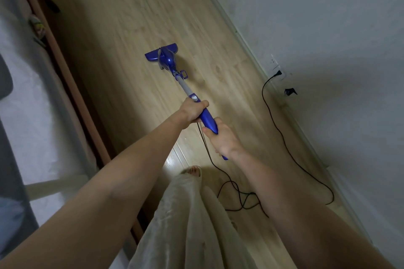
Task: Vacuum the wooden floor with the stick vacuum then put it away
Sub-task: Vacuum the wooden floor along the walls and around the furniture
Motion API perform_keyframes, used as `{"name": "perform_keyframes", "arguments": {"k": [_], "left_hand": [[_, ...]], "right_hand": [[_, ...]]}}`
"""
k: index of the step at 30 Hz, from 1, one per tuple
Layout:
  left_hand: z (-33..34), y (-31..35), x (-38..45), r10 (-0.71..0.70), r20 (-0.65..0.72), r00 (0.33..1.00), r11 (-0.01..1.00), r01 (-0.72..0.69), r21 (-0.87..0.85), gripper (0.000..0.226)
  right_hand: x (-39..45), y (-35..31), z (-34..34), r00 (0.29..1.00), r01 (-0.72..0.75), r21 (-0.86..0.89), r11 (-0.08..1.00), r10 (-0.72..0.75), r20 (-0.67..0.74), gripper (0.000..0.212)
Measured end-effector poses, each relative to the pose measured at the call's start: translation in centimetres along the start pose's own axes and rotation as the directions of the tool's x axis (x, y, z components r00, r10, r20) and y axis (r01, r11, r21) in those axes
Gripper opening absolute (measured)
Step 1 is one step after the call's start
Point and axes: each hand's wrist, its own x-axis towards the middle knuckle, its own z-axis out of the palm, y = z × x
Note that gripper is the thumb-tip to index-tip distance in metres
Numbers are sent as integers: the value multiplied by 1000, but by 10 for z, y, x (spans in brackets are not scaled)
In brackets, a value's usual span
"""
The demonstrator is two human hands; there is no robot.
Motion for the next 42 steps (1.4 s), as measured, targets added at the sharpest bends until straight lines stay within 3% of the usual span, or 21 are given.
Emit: {"name": "perform_keyframes", "arguments": {"k": [14, 27, 36, 42], "left_hand": [[35, -31, -76, -27, 45, 999, 1000, 27, 8, 11], [155, -109, -202, -38, 1, 999, 998, 38, -43, 12], [224, -137, -272, -23, -3, 1000, 977, 22, -214, 20], [250, -155, -276, -50, 19, 999, 979, 53, -198, 16]], "right_hand": [[-79, 37, -5, 999, 37, -58, 998, -39, -31, 21], [-217, 150, -33, 998, 4, -150, 989, -13, -57, 25], [-287, 195, -81, 998, -36, -135, 990, 41, 38, 18], [-302, 219, -93, 990, -83, -100, 992, 93, 105, 22]]}}
